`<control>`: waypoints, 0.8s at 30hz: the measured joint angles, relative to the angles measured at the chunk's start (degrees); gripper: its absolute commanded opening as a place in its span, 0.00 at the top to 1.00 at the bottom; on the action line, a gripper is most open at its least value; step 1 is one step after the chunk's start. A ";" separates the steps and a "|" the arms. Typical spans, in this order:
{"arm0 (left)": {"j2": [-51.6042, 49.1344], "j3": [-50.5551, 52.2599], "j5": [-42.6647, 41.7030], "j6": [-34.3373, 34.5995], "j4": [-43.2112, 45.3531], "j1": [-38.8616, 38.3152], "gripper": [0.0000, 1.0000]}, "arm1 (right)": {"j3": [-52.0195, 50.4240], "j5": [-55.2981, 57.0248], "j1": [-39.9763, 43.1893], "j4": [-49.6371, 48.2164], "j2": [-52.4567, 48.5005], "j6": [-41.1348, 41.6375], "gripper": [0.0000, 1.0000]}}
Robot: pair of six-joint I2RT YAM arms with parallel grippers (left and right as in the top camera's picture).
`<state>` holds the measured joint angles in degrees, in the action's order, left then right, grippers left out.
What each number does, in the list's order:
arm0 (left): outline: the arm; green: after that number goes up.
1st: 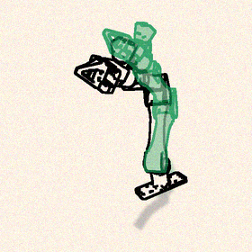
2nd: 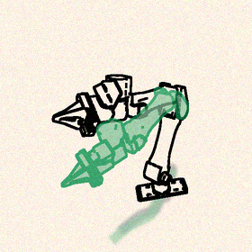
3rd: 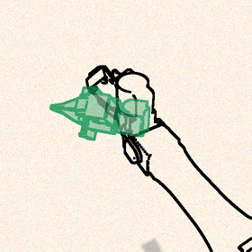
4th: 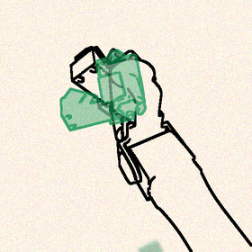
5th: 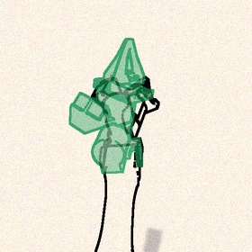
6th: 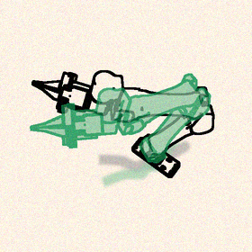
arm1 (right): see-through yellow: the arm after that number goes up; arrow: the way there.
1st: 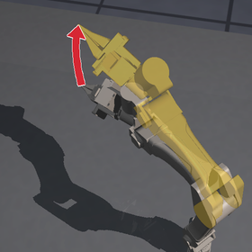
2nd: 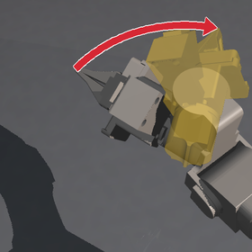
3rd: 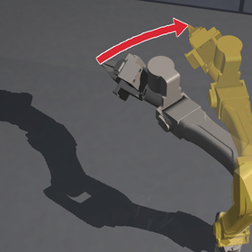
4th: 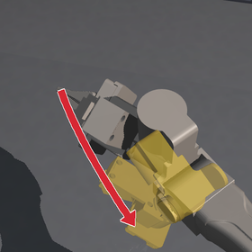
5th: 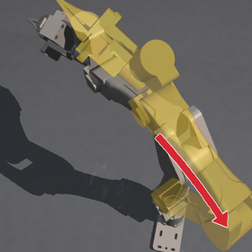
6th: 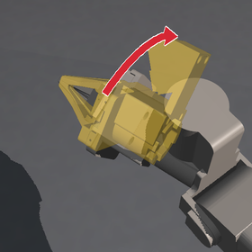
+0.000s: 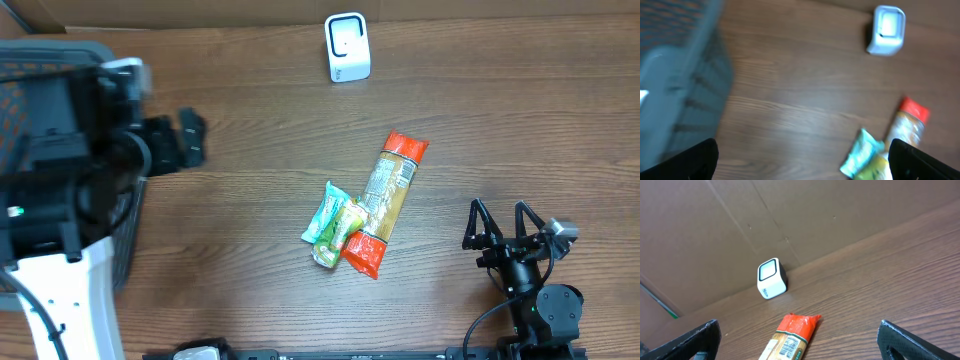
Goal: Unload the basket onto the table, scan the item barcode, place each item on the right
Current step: 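Return the left gripper into the basket toward the white Pantene pouch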
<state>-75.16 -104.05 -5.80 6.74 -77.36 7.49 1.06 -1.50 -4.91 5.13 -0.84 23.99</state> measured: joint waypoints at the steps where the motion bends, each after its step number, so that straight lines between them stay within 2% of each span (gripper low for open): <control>1: 0.00 0.00 -0.46 -0.15 0.50 2.01 0.00 | 0.00 -0.02 0.00 0.02 0.00 -0.02 0.00; 5: 0.00 0.00 -3.91 -0.83 3.82 6.45 0.00 | 0.00 0.00 0.00 0.00 0.00 -0.02 0.00; 12: 0.00 -0.83 -7.52 -1.01 6.43 6.54 0.00 | 0.00 0.00 -0.02 -0.02 0.00 0.00 0.00; 19: 0.02 -8.00 -8.15 -0.96 7.21 6.54 0.00 | 0.00 0.00 0.00 0.00 0.00 0.00 0.00; 24: -2.05 -17.57 -5.53 -0.92 4.81 6.54 0.00 | 0.00 0.02 -0.02 0.00 0.00 -0.02 0.00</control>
<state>-77.21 -121.62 -11.33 5.82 -72.55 14.02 1.06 -1.48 -4.93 5.13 -0.84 23.97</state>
